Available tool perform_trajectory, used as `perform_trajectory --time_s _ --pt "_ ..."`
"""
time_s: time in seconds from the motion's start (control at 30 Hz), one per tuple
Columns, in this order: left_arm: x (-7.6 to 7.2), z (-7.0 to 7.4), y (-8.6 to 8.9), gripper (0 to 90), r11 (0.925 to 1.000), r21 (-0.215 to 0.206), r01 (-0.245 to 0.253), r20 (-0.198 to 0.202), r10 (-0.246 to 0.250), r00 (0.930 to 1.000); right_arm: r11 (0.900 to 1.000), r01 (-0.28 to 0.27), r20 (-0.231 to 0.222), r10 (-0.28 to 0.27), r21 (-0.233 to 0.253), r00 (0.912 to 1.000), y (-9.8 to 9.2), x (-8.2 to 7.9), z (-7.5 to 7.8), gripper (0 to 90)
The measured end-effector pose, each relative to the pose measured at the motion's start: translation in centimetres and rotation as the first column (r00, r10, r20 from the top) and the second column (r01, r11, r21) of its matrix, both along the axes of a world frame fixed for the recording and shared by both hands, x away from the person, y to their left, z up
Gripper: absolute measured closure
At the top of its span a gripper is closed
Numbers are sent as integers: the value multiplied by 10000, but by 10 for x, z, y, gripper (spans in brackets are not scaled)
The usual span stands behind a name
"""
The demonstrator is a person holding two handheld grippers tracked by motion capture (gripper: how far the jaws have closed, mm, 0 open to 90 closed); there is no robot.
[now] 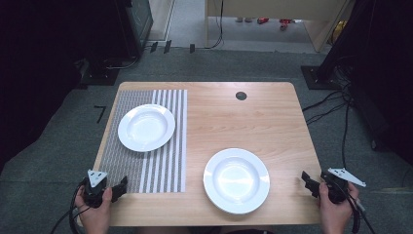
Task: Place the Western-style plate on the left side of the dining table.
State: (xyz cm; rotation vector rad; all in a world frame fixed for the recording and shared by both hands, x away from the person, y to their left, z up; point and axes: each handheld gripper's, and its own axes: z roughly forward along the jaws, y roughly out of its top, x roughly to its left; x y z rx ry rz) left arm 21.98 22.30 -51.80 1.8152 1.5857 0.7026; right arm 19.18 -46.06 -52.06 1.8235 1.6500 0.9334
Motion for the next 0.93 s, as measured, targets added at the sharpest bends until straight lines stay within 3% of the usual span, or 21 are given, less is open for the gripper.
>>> perform_trajectory --time_s 0.23,0.37,0.7,0.8,0.93 --pt "0 0 0 199 10000 26 16 -9 -16 10000 9992 -68 -220 59 -397 9997 6 0 -3 213" --pt "0 0 0 199 10000 22 15 -9 -15 10000 9914 -263 -422 211 -1282 9989 15 2 -5 184" --pt "1 0 -1 186 10000 49 57 -32 -57 10000 9914 -439 -492 381 -1231 9981 16 3 -5 159" --pt "2 0 -1 132 9995 67 324 -150 -323 9994 9916 -386 -523 323 -1231 9981 16 3 -5 148" --pt "2 0 0 132 9994 51 342 -143 -341 9993 9917 -310 -554 242 -1246 9982 16 3 -5 112"
